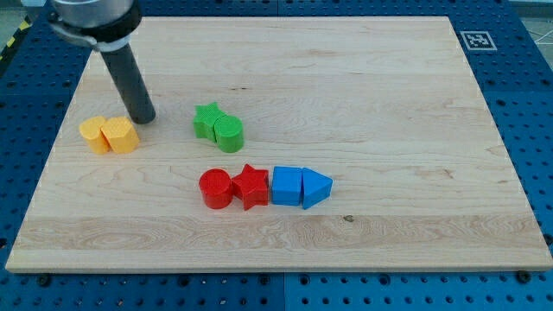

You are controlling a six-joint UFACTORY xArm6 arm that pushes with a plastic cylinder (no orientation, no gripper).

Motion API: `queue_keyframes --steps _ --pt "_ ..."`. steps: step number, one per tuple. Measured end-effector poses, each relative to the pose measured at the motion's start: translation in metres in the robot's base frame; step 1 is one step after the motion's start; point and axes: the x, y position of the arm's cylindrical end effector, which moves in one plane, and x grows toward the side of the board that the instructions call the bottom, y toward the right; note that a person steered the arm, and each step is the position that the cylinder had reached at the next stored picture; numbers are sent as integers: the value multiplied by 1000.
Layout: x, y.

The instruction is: Move your arm towards the green star

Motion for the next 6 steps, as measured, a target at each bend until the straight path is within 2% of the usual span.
queue_keyframes --steps 1,3,6 --pt "-16 -1" --pt "-16 2" --pt "9 43"
